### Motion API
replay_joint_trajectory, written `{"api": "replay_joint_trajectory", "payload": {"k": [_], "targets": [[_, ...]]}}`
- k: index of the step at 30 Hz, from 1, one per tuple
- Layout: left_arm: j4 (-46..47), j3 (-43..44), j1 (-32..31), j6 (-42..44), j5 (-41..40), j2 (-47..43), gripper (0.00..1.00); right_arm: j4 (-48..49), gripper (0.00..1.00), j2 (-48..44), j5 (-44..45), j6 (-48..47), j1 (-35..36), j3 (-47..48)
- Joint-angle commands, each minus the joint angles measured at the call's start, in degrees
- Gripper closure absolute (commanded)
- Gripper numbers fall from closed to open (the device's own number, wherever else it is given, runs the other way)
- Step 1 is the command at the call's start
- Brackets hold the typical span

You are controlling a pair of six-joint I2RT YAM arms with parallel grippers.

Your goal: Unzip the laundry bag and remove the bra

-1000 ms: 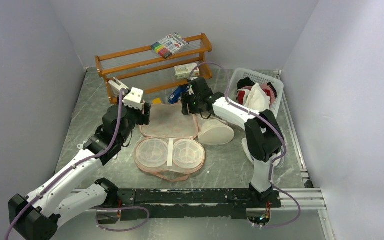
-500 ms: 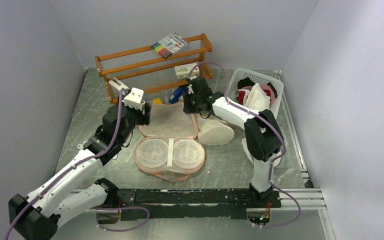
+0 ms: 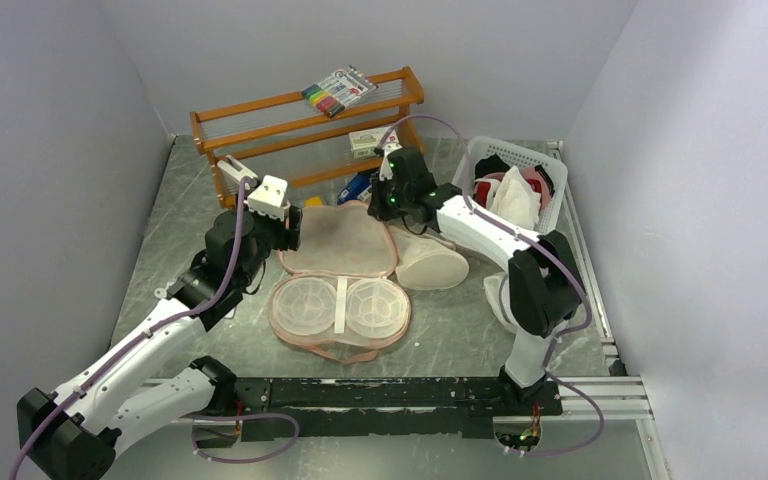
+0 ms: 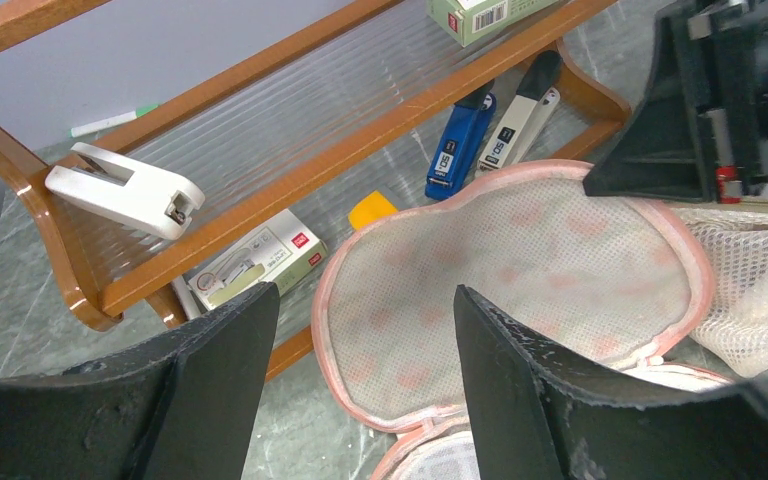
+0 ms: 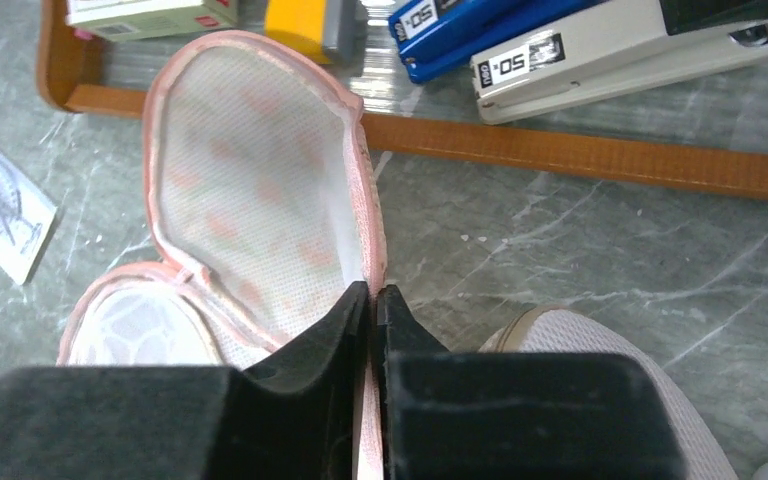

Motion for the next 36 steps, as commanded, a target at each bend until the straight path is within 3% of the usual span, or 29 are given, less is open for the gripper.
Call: {"api": "replay_joint_trajectory", "payload": {"k": [1,7,10,12,13,16,19,20,22,25,31,36], "targets": [[1.4,2.0,0.2,-0.5,0.9,0.1,0.25,3.9,0.96,-5.0,-4.3,-1.6,0.0,-3.4],[1.2,2.3,0.3,-0.3,1.4,0.1,0.24,7.0,1.00,-9.7,-10.4,-6.5,0.0,-8.3],[2.8,1.5,0.2,0.6,5.4,-0.6,0.22,8.8,1.00,-12.8,-14.4,-10.2,-0.1,-11.7],[4.0,1.3,0.2,1.7,10.5,-0.5,0.21,10.2,1.00,-15.0,-17.3,-12.1,-0.1,-13.8],[4.9,1.2,0.2,3.8,18.0,-0.2,0.20,11.7,1.00,-17.0,-19.1,-13.7,0.0,-15.8],[4.6,2.0,-1.1,7.8,30.3,1.9,0.18,13.5,1.00,-19.9,-21.7,-15.6,0.0,-18.6],[-1.4,6.8,-2.8,11.6,39.6,6.1,0.16,14.8,1.00,-22.6,-25.3,-16.8,0.0,-20.8],[-4.9,9.1,-2.9,12.9,42.4,7.9,0.07,15.2,1.00,-23.5,-26.2,-17.1,0.0,-21.6],[-12.0,13.4,-2.8,16.0,45.3,11.5,0.06,16.9,1.00,-24.9,-27.7,-17.2,-0.1,-23.9],[-18.8,16.9,-3.4,19.6,42.5,14.8,0.12,19.0,1.00,-26.4,-29.2,-17.3,-0.1,-26.4],[-19.4,15.7,-3.6,24.2,39.0,15.9,0.00,22.5,1.00,-28.0,-31.6,-16.7,-0.7,-29.3],[-23.9,17.7,-3.6,28.6,40.7,18.5,0.01,23.9,1.00,-28.9,-32.1,-16.6,-0.8,-30.3]]}}
